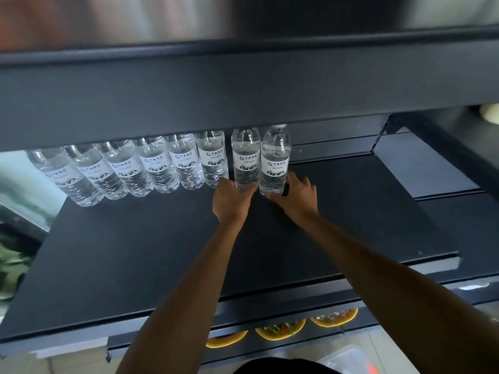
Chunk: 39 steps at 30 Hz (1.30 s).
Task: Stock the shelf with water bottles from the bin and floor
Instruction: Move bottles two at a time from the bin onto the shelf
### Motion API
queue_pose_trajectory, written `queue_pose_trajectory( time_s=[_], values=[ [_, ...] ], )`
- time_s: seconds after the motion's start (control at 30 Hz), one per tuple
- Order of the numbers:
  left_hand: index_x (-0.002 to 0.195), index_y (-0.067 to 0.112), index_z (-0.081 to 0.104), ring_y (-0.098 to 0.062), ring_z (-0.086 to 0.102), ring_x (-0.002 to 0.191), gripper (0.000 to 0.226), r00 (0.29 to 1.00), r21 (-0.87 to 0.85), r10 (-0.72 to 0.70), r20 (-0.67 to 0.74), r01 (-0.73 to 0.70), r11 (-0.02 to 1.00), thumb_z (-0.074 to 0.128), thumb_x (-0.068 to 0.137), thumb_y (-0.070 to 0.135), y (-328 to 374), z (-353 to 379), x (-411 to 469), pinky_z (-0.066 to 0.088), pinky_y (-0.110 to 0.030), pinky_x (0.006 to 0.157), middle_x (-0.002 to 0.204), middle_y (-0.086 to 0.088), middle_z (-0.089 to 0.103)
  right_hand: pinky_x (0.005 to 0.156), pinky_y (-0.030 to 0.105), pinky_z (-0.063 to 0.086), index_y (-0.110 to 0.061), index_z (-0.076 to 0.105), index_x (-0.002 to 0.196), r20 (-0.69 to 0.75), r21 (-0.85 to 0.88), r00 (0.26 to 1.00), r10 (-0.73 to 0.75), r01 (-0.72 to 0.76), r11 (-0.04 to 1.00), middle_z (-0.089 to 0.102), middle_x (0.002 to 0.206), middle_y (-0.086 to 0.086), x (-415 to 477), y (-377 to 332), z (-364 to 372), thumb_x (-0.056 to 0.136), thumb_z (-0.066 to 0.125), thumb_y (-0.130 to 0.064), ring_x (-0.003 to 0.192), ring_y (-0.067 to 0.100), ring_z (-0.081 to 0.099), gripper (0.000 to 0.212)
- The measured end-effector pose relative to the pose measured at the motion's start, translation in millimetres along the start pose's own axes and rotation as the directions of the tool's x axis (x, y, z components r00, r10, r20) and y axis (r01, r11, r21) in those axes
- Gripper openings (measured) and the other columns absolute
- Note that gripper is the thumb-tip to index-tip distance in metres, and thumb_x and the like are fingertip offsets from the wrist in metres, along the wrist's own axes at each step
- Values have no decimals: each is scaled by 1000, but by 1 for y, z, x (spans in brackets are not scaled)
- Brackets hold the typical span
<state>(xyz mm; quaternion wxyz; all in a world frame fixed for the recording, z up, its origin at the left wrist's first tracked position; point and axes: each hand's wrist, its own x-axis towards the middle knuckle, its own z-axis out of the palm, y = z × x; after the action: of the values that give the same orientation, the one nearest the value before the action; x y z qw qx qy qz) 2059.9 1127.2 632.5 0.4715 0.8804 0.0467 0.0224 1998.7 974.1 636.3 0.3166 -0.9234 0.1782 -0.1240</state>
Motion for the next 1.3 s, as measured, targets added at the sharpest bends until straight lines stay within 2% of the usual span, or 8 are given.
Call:
queue_pose_trajectory(
  time_s=[0.17, 0.3, 0.47, 0.67, 0.8, 1.0, 1.13, 1.3],
  values=[
    [97, 16, 58, -17, 57, 75, 48, 998, 67, -8, -62, 12, 998, 73, 83, 59, -2, 5, 8, 39, -31, 69, 85, 5, 64, 104, 48, 44, -22, 52, 141, 15, 31, 998, 53, -54, 998, 66, 132, 2, 23, -11, 11, 86, 73, -56, 130, 32, 47, 67],
    [96, 16, 63, -17, 57, 76, 40, 994, 113, 1, -110, 11, 993, 68, 88, 55, -5, 11, 11, 38, -31, 70, 87, 4, 68, 94, 47, 52, -23, 48, 145, 31, 99, 993, 110, -113, 989, 65, 132, 6, 32, -16, 18, 88, 72, -49, 128, 32, 51, 67],
    [98, 13, 67, -17, 51, 77, 37, 993, 152, -18, -116, 36, 988, 64, 96, 49, -3, 13, 12, 35, -31, 70, 86, 1, 64, 97, 49, 53, -29, 48, 143, 54, 128, 984, 169, -174, 976, 66, 132, 5, 40, -23, 22, 86, 69, -52, 122, 33, 60, 65],
    [91, 11, 69, -25, 60, 80, 42, 994, 188, -73, -86, 88, 978, 55, 98, 51, 0, 13, 15, 38, -33, 71, 88, -3, 68, 102, 52, 50, -31, 46, 144, 136, 130, 970, 202, -219, 967, 48, 144, 4, 52, -31, 16, 85, 68, -46, 132, 27, 52, 65],
    [93, 13, 68, -22, 53, 78, 39, 992, 206, -98, -75, 112, 972, 52, 100, 48, 5, 11, 14, 38, -33, 72, 93, -4, 68, 98, 50, 55, -28, 46, 145, 218, 88, 948, 234, -258, 962, 34, 146, 12, 65, -36, 10, 87, 72, -31, 117, 36, 59, 64],
    [94, 13, 70, -30, 66, 88, 44, 993, 239, -86, -80, 103, 966, 51, 100, 52, 6, 13, 11, 42, -34, 72, 94, -7, 71, 90, 43, 55, -19, 36, 149, 170, 123, 932, 321, -344, 931, 31, 144, 10, 56, -35, 21, 84, 79, -32, 112, 38, 62, 80],
    [91, 12, 68, -27, 58, 78, 45, 992, 236, -70, -102, 93, 967, 54, 98, 53, 6, 11, 10, 41, -34, 72, 87, -5, 67, 88, 45, 55, -8, 38, 141, 107, 225, 949, 296, -313, 923, 32, 142, 12, 40, -26, 19, 86, 78, -33, 107, 36, 61, 73],
    [78, 16, 62, -30, 65, 81, 48, 992, 139, 4, -124, 13, 990, 57, 94, 62, 4, 9, 3, 42, -36, 72, 77, -1, 65, 84, 37, 53, -15, 41, 146, 52, 275, 990, 134, -143, 951, 32, 140, 7, 8, -5, 2, 92, 72, -32, 97, 19, 54, 65]
  ],
)
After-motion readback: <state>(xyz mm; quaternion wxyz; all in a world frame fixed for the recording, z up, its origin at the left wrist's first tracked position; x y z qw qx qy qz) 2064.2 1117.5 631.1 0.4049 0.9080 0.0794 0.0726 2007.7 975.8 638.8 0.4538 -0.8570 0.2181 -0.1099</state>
